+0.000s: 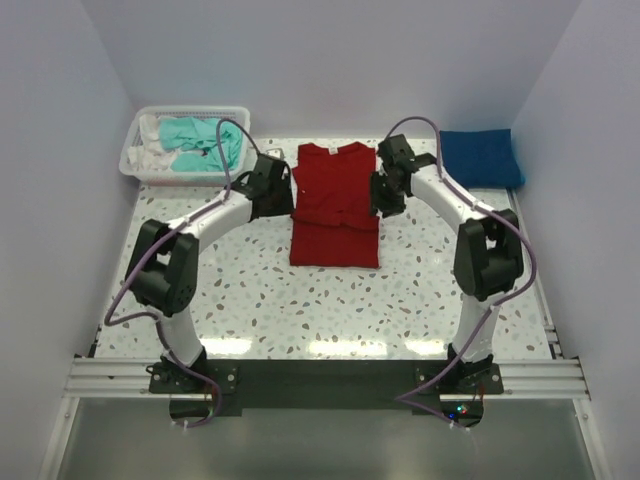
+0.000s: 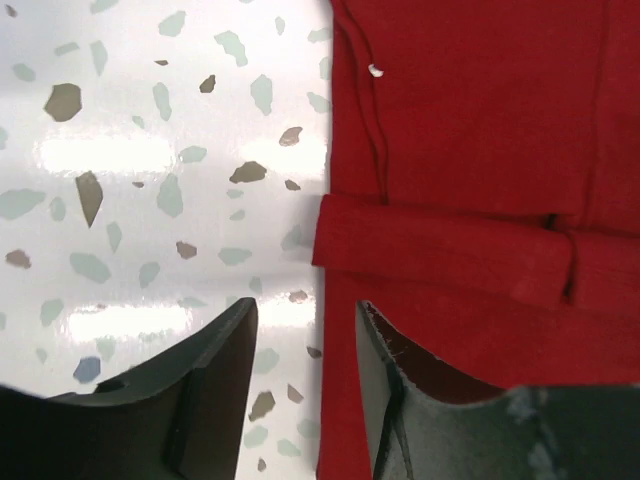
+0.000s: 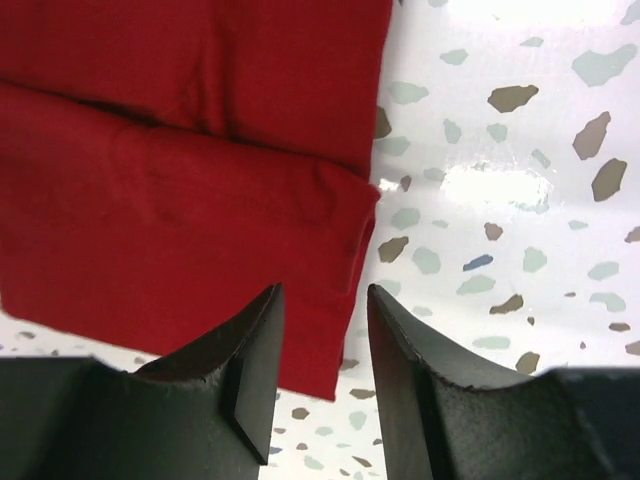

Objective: Fold and stack the t-shirts
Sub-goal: Fold the tshirt

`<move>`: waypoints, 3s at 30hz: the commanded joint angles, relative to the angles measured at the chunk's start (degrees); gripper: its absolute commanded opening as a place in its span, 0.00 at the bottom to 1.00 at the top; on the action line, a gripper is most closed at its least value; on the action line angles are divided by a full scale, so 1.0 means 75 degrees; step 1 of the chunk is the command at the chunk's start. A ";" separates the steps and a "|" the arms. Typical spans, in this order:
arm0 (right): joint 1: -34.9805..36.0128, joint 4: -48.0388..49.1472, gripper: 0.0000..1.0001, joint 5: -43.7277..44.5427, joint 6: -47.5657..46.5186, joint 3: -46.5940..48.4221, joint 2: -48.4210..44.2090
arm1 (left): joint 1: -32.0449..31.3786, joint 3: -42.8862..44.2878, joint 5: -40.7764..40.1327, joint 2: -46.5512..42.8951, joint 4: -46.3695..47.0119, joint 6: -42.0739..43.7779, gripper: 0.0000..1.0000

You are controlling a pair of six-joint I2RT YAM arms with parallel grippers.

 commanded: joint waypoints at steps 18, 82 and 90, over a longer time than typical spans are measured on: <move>0.1164 0.2993 0.16 -0.1183 0.0756 -0.1410 0.0101 | -0.1779 -0.1546 0.0026 -0.0237 0.0600 -0.0632 0.15; 0.0166 0.7183 0.57 -0.7008 0.2322 -0.6179 -0.2253 | -0.0185 -0.5895 0.1749 -0.4489 0.1655 -0.1347 0.32; 0.1386 0.9261 0.57 -0.6435 0.3896 -0.5710 -0.1142 | -0.0185 -0.5883 0.0988 -0.5251 0.1139 -0.1194 0.39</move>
